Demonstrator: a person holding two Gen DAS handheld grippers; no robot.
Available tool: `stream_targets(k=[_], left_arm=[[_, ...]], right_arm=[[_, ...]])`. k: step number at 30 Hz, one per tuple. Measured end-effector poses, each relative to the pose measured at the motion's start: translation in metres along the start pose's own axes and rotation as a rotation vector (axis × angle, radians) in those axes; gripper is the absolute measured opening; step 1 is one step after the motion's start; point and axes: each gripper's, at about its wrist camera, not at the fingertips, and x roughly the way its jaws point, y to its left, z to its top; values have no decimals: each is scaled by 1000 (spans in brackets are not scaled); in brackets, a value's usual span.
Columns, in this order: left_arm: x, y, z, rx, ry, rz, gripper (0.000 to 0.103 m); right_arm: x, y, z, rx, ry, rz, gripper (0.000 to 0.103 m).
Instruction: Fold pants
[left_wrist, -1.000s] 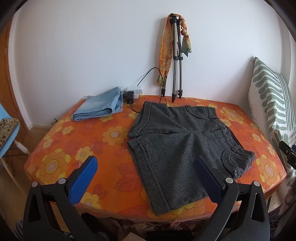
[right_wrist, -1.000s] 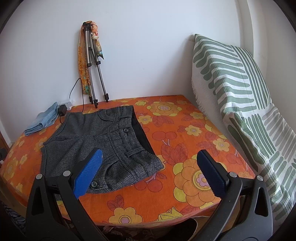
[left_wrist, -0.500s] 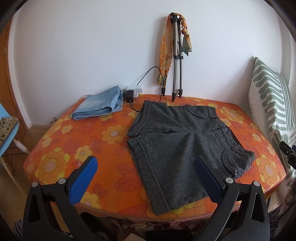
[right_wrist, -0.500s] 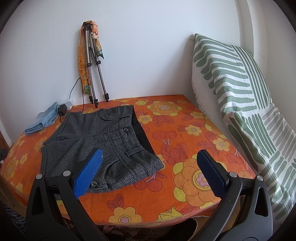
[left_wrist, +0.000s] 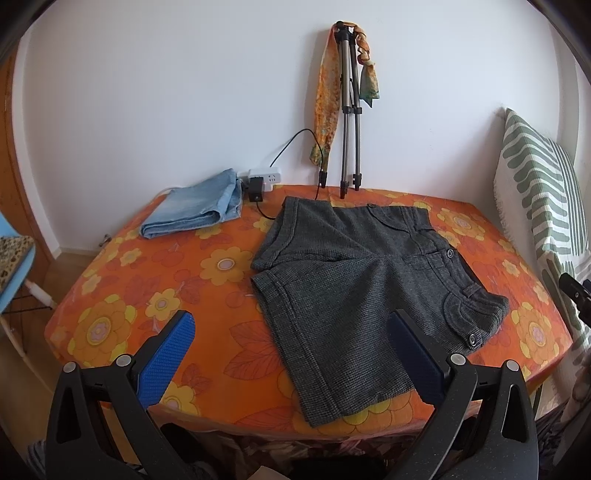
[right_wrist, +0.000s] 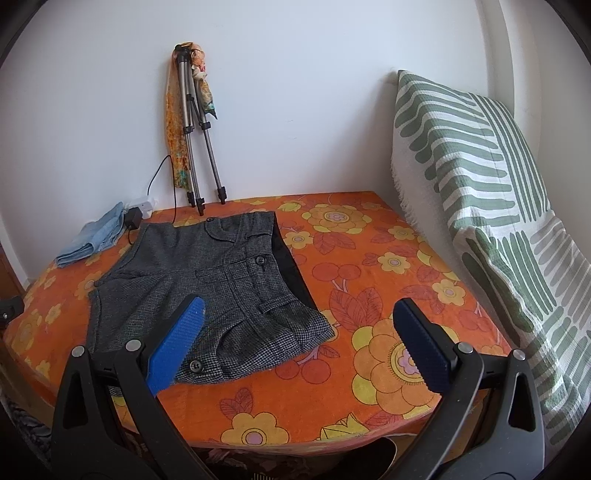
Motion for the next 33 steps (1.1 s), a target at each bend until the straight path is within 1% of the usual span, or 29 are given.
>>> stream_targets(k=[3, 6, 9, 11, 13, 14, 15, 16, 18, 19, 20, 21, 22, 24, 26, 27, 28, 30, 33], left_arm=[[2, 1, -1, 16, 4, -3, 103], [6, 3, -2, 38, 12, -10, 103], [12, 8, -3, 93, 25, -10, 103], [16, 12, -5, 123, 40, -8, 99], [21, 18, -8, 164, 60, 0, 92], [23, 20, -9, 178, 70, 4, 90], [25, 22, -11, 194, 80, 8, 84], [27, 24, -13, 208, 92, 7, 79], [31, 28, -17, 220, 126, -14, 76], [34, 30, -19, 222, 150, -38, 69], [35, 29, -21, 226, 165, -53, 65], [38, 28, -25, 233, 188, -67, 59], [39, 27, -28, 244, 204, -77, 56], [41, 19, -35, 284, 227, -106, 47], [40, 8, -42, 337, 244, -137, 41], [40, 3, -45, 362, 249, -155, 36], [40, -3, -48, 386, 254, -174, 34], [42, -13, -52, 429, 263, -205, 34], [47, -24, -56, 497, 271, -228, 34]], right_arm=[[0, 3, 2, -28, 5, 16, 103], [4, 1, 7, -43, 34, 69, 103], [10, 0, 13, -112, 74, 122, 103], [15, 2, 14, -190, 94, 142, 103], [24, 3, 13, -263, 116, 146, 103], [28, 2, 12, -277, 134, 141, 103], [34, 0, 13, -282, 165, 139, 103], [39, -3, 13, -275, 191, 148, 103], [49, -9, 15, -250, 233, 156, 103], [55, -12, 15, -238, 250, 159, 103], [61, -15, 16, -223, 274, 166, 102], [67, -18, 16, -214, 292, 174, 101], [73, -21, 15, -201, 317, 185, 97], [86, -27, 13, -156, 372, 197, 92], [98, -35, 9, -89, 427, 214, 89], [105, -40, 8, -45, 452, 218, 88], [110, -44, 7, -9, 468, 218, 88], [120, -52, 5, 52, 491, 206, 86], [132, -56, 1, 108, 521, 190, 82]])
